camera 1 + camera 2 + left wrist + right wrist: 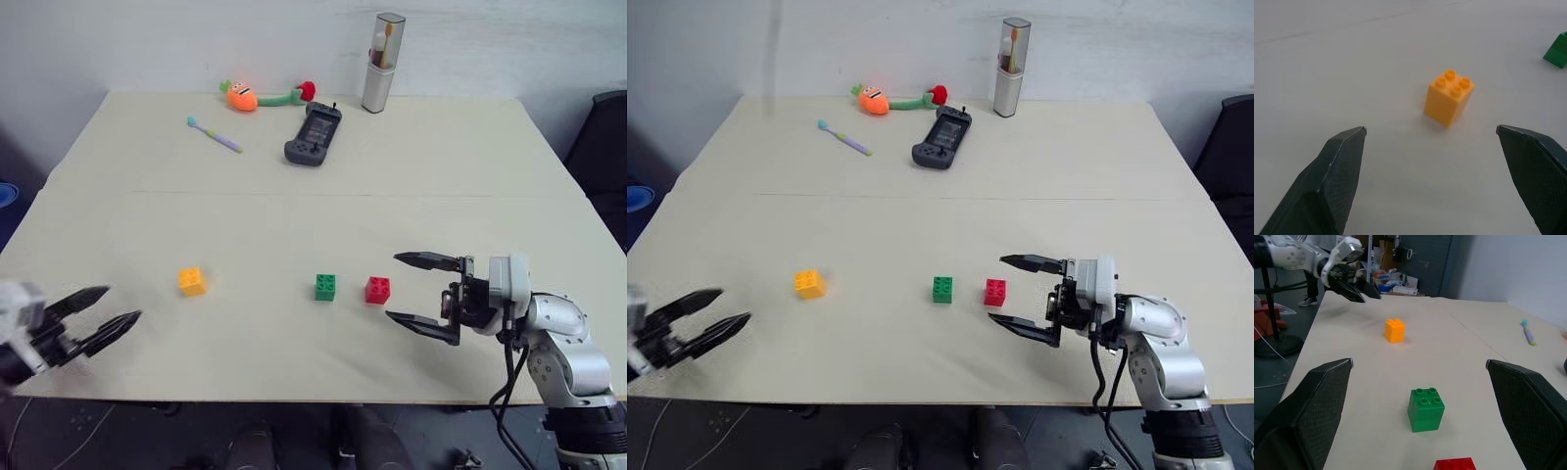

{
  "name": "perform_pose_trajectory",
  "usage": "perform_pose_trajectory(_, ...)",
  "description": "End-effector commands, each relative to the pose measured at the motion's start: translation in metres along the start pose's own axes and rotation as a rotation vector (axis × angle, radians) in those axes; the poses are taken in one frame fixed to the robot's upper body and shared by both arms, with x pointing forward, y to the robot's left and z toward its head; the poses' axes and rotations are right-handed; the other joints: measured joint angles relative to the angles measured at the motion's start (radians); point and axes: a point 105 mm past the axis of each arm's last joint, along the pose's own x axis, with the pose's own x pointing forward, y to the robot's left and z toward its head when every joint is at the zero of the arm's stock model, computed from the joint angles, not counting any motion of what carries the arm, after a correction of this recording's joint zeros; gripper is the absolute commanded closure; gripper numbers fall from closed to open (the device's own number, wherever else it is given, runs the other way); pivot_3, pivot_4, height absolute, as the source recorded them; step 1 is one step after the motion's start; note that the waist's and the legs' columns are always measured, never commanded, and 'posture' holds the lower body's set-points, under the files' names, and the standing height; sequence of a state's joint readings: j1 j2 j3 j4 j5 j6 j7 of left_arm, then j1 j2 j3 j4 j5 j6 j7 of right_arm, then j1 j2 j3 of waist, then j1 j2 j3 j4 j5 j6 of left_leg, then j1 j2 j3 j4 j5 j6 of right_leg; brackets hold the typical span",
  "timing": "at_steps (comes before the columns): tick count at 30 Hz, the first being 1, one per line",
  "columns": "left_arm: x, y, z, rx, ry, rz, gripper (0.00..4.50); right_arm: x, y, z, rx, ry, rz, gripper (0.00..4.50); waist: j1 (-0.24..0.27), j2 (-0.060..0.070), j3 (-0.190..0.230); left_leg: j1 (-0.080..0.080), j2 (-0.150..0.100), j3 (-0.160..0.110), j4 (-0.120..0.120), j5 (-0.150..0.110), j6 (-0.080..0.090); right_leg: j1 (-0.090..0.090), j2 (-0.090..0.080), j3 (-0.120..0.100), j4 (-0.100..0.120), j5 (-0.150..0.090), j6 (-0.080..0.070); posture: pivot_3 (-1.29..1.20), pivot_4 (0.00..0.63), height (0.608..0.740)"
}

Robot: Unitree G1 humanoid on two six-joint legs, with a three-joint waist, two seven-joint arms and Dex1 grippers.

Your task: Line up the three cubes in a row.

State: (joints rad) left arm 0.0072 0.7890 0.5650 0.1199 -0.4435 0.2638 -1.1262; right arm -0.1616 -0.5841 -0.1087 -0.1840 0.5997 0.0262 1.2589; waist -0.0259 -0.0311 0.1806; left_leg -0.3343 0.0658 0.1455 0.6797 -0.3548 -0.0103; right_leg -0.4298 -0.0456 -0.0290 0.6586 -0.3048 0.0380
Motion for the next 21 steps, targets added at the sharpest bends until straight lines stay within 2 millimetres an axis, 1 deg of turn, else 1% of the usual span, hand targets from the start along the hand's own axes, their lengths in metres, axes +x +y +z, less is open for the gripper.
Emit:
perform_pose_trajectory(1,0.022,0.002,-0.005,0.083,0.083,-0.121,0.02,-0.002,-0.003,0.005,-0.023,0.011,0.008,0.0,-0.004,0.001,0.0,0.0,0.0,0.0,0.0,0.002,-0.003,0.0,0.0,0.0,0.0,0.0,0.0,0.0,0.15,0.74)
perform_pose_trajectory(3,0.036,0.006,-0.002,0.107,0.088,-0.172,0.02,-0.004,-0.005,0.006,-0.029,0.015,-0.004,0.0,-0.011,0.001,0.0,0.0,0.001,0.002,0.0,0.001,-0.003,-0.001,0.001,0.001,-0.001,0.0,0.0,0.0,0.15,0.74)
perform_pose_trajectory(5,0.045,0.005,-0.001,0.141,0.112,-0.266,0.02,-0.007,-0.004,0.007,-0.034,0.024,-0.016,0.0,-0.007,0.001,0.0,-0.001,0.001,0.003,0.0,0.002,-0.003,-0.002,0.002,0.001,-0.001,0.0,0.0,0.0,0.15,0.74)
perform_pose_trajectory(7,0.048,0.008,-0.003,0.146,0.141,-0.313,0.02,-0.009,-0.003,0.008,-0.036,0.031,-0.027,0.0,-0.007,0.0,0.0,-0.002,0.001,0.004,0.0,0.002,-0.003,-0.003,0.003,0.002,-0.001,0.0,0.0,0.0,0.15,0.74)
perform_pose_trajectory(9,0.048,0.008,-0.007,0.17,0.185,-0.364,0.02,-0.011,-0.003,0.008,-0.038,0.037,-0.037,0.0,-0.008,0.0,0.0,-0.002,0.001,0.005,0.001,0.002,-0.003,-0.004,0.003,0.002,-0.001,0.0,0.0,0.0,0.15,0.74)
perform_pose_trajectory(13,0.054,0.011,-0.006,0.231,0.207,-0.42,0.84,-0.014,-0.002,0.008,-0.042,0.044,-0.058,0.0,-0.003,0.0,0.0,-0.002,0.001,0.006,0.001,0.002,-0.003,-0.005,0.003,0.004,0.0,0.0,0.0,0.0,0.15,0.74)
perform_pose_trajectory(18,0.067,0.011,0.001,0.265,0.173,-0.44,2.39,-0.015,0.0,0.008,-0.039,0.051,-0.069,0.0,-0.001,0.0,0.0,-0.002,0.001,0.006,0.002,0.002,-0.003,-0.004,0.003,0.004,0.0,0.0,0.0,0.0,0.15,0.74)
perform_pose_trajectory(20,0.071,0.008,0.005,0.281,0.163,-0.473,2.99,-0.016,0.001,0.007,-0.033,0.056,-0.072,0.0,-0.001,0.0,0.0,-0.002,0.001,0.006,0.002,0.002,-0.003,-0.004,0.003,0.004,0.0,0.0,0.001,0.0,0.15,0.74)
perform_pose_trajectory(21,0.074,0.003,0.008,0.295,0.156,-0.505,3.02,-0.017,0.002,0.007,-0.029,0.06,-0.072,0.0,-0.001,0.0,0.0,-0.002,0.001,0.006,0.002,0.002,-0.003,-0.004,0.003,0.004,0.0,0.0,0.001,0.0,0.15,0.74)
